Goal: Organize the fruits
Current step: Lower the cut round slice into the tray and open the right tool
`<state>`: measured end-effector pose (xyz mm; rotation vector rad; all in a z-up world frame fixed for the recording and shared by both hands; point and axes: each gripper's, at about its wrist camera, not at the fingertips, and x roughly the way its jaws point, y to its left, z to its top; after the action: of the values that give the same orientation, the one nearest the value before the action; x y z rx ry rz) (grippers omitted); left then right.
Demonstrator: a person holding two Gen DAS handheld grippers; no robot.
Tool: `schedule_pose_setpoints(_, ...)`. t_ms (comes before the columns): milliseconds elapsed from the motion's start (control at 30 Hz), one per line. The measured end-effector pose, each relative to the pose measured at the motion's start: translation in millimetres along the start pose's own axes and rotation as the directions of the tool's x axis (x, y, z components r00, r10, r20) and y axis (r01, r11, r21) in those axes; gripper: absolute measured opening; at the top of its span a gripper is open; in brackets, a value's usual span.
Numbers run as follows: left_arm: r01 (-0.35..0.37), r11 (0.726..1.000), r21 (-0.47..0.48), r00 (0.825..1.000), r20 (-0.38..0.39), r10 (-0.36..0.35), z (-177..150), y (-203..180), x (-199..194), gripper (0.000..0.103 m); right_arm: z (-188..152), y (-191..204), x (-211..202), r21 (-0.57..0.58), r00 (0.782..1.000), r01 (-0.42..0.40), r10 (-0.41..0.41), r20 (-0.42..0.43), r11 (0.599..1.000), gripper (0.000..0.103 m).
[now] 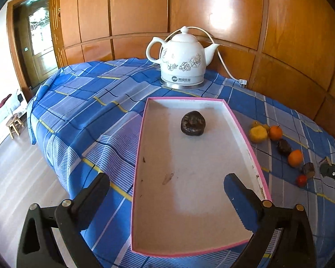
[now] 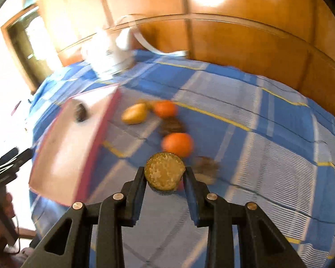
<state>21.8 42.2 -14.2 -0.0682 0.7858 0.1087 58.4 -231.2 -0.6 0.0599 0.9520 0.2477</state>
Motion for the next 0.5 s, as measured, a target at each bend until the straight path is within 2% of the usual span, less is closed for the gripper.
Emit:
schedule_pose_setpoints(233,0.005,1.0,-0.012,1.0,0.004,-0.005,-4.4,6.7,-5.3,0.103,5.7,77.4,23.8,-0.131,0.993,-0.109,0.103,-0.055,0.985,0.034)
schedule_pose_setpoints(500,-0.001,1.0,-0.031,1.0,0.018,0.002,-6.9,17.7,-11.5,0.103,12.7,132.8,48.9,-0.212,0.985,-0.157,0.137,-0.106,0.965,0.034)
